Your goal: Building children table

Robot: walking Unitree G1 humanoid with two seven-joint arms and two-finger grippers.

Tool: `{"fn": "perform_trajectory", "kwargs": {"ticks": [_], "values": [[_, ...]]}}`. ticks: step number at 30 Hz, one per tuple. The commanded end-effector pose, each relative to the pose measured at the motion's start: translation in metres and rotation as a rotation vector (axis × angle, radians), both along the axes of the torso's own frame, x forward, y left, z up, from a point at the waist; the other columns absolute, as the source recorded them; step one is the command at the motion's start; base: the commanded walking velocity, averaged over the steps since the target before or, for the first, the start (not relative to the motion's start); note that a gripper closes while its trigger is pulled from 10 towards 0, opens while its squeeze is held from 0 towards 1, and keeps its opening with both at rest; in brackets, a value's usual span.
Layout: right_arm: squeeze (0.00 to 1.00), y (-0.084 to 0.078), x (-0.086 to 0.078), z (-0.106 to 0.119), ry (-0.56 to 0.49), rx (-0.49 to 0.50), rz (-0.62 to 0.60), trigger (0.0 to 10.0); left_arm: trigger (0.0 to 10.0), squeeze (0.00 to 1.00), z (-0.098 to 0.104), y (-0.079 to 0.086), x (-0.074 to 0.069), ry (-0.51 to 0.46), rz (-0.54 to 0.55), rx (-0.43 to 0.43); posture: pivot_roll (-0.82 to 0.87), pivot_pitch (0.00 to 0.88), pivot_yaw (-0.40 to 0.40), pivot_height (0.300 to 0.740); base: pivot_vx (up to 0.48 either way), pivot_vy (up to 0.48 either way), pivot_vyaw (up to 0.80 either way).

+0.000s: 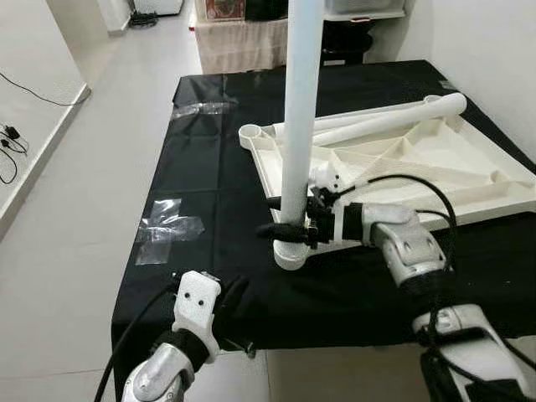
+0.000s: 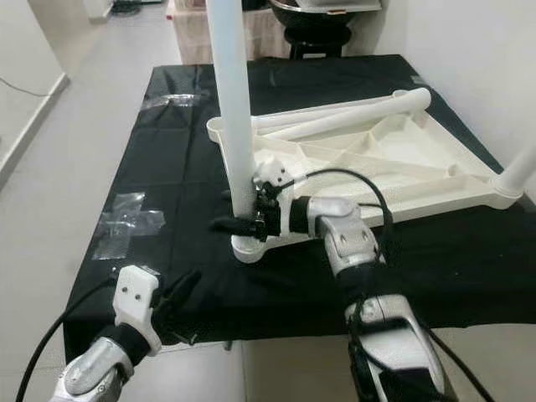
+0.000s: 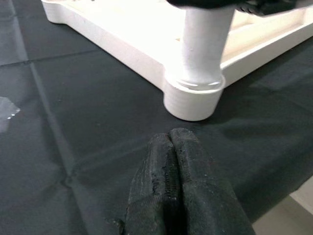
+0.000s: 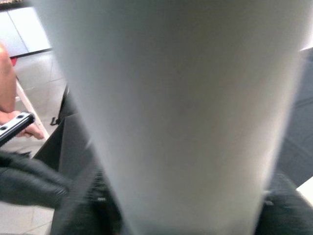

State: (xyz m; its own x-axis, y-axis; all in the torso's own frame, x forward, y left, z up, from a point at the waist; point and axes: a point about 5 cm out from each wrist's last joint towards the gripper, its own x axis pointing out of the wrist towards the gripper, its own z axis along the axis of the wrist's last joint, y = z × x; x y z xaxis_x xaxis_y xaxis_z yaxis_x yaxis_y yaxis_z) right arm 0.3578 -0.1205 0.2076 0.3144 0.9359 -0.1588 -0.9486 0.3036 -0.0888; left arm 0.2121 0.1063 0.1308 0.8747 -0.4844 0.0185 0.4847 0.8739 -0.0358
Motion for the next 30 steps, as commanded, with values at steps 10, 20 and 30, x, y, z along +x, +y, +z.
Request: {"fn": "perform_trajectory", "kwargs": {"ticks": [10, 20, 30], "values": [[0.0, -0.018, 0.004, -0.016, 0.021, -0.03, -0.041, 0.0, 10.0, 0.0, 0.001, -0.002, -0.006, 0.001, -0.008, 0.011, 0.11, 0.164, 0.012, 0.74, 0.0, 0.0, 0.0], [0.0, -0.015, -0.072, -0.086, 0.251, -0.039, -0.863, 0.0, 10.0, 0.0, 0.003, 0.006, -0.005, -0.004, 0.005, 0.02, 0.08, 0.174, 0.026, 0.74, 0.0, 0.0, 0.0], [0.0, 0.003, -0.042, -0.069, 0.126, -0.058, -0.705, 10.0, 10.0, 0.0, 0.002, 0.005, 0.003, -0.008, -0.011, 0.023, 0.08, 0.147, 0.028, 0.74, 0.0, 0.0, 0.0]]}}
